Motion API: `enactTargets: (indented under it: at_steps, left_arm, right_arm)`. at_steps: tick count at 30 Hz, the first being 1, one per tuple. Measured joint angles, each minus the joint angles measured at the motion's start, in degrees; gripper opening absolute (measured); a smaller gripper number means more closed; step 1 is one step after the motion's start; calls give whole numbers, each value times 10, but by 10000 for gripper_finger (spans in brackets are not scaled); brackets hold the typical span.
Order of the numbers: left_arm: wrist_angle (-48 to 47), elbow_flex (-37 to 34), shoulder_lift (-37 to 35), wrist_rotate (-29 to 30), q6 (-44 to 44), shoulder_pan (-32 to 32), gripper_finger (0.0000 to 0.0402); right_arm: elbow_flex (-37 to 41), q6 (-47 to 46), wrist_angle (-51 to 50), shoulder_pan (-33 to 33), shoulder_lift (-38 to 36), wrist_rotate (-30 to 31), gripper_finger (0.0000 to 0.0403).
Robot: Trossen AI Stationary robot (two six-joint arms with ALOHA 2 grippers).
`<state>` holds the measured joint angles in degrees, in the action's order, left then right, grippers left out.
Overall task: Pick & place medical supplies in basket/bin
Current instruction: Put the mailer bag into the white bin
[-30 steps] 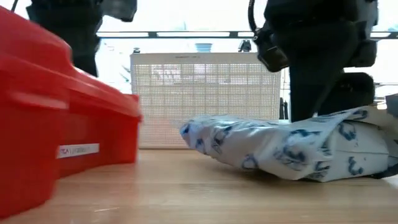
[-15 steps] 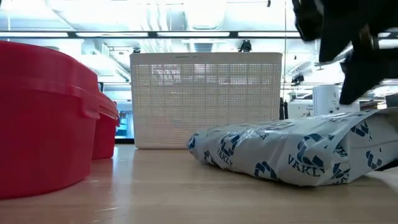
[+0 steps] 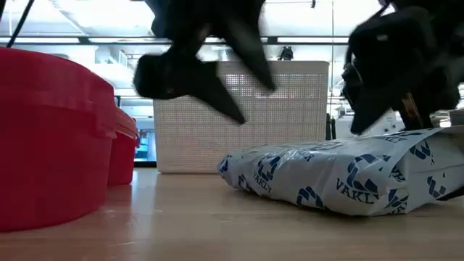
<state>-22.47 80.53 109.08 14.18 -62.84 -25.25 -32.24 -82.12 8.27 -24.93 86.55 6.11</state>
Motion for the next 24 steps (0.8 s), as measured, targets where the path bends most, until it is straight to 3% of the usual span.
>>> enactTargets:
  at_steps: [4, 9, 11, 18, 24]
  left_arm:
    - [-35, 55, 58, -72, 0, -2, 179]
    - [-68, 83, 118, -116, 2, 3, 180]
    - [-80, 85, 125, -125, 4, 3, 180]
    - [-126, 77, 105, -25, 50, 6, 180]
    - [-139, 85, 56, 30, 106, 19, 180]
  right_arm:
    - [8, 21, 124, 5, 70, -39, 359]
    - [2, 29, 313, 16, 167, -77, 359]
    - [-12, 29, 329, 21, 194, -82, 359]
    - [-48, 65, 274, 35, 176, -94, 321]
    - [-80, 99, 173, 45, 103, -45, 214]
